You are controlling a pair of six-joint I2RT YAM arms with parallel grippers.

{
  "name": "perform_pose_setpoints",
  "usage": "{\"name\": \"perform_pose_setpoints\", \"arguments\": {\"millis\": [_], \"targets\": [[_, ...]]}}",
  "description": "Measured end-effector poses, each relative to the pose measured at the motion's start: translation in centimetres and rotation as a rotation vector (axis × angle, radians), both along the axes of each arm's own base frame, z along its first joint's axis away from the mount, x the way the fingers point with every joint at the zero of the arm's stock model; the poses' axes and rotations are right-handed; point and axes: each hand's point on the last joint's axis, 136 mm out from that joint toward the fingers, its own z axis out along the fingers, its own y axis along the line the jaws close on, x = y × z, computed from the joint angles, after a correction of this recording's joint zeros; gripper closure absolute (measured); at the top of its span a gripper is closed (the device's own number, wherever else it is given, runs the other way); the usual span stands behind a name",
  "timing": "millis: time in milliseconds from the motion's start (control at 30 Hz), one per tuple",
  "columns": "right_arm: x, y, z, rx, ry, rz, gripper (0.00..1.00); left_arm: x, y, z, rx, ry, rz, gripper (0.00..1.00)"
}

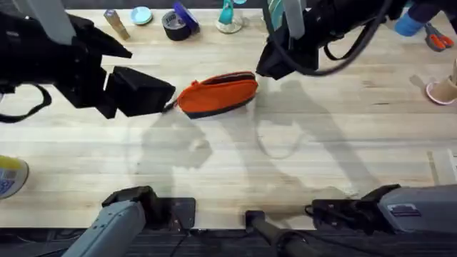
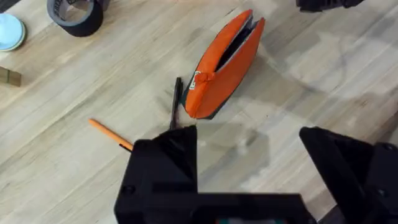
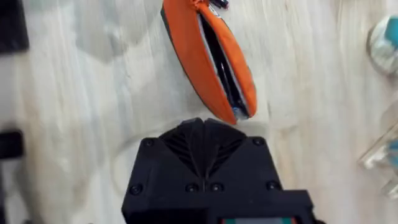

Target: Unzip the bag, pick up the pens from the table one at a time and place them inside, then zip the bag closed.

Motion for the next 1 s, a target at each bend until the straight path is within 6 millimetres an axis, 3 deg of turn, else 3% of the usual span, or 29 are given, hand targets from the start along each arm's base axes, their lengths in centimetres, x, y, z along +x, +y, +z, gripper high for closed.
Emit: {"name": "perform_pose_setpoints", "arguments": {"millis": [300,667,1000], "targets": [[0.2,-0.2,-0.4,-0.048,-0.116,0.163,0.973,0.0,0.0,0.0,0.000,0.000,0.000,0.005],[1.9,0.1,-5.2,-0.134,-0.109,0.298,0.973,0.0,0.0,0.0,0.000,0.000,0.000,0.006],[4.4,1.1,-5.7,-0.117,-0.207,0.322,0.973,0.0,0.0,0.0,0.000,0.000,0.000,0.006]]}}
